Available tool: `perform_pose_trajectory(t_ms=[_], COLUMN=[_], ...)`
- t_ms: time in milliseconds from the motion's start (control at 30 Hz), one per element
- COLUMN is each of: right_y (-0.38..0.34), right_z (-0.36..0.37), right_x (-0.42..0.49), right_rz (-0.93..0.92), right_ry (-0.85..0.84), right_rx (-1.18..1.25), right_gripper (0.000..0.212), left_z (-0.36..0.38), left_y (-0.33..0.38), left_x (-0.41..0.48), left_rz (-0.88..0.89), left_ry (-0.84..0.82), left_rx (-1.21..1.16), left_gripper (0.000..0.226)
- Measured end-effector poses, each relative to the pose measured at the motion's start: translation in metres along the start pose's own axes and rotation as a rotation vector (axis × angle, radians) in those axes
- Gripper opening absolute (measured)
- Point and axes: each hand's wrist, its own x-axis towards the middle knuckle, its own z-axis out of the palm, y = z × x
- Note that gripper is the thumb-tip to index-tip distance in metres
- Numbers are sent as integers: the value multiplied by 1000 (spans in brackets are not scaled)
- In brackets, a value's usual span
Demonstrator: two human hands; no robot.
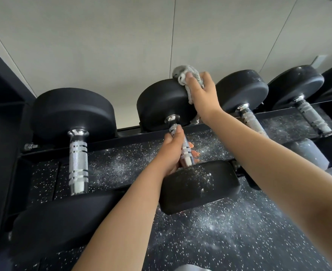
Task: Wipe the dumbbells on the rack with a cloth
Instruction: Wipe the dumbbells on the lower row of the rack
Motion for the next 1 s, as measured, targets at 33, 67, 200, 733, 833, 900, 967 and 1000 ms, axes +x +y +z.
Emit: perform_pose_trajectory(t_ms=[33,67,200,733,833,900,967,1000], right_y=[3,6,10,-45,-38,-36,-30,-27], right_z=[-2,-5,-21,-80,-65,-56,-46,-42], right_x=[0,0,-6,-196,-205,-208,-211,-212], right_rz=[37,74,245,150,101,103,53,18], right_ry=[33,66,135,-138,-121,-80,-9,31], right_rx=[-6,-27,-27,-135,-112,-101,-232,-314], right_gripper=[23,22,25,45,33,29,35,38], left_z=[0,0,0,-14,-19,-20,-20,-20], left_y=[0,1,-1,2,2,4,4,5], left_x=[0,0,-2,-9,-10,-14,-15,-16], left_rz=[6,9,14,110,105,99,94,91], left_ry=[-5,-5,-8,17,26,35,27,20], left_rx=[-14,-33,-91,465,623,696,707,705], left_gripper=[33,32,29,50,67,74,80,82])
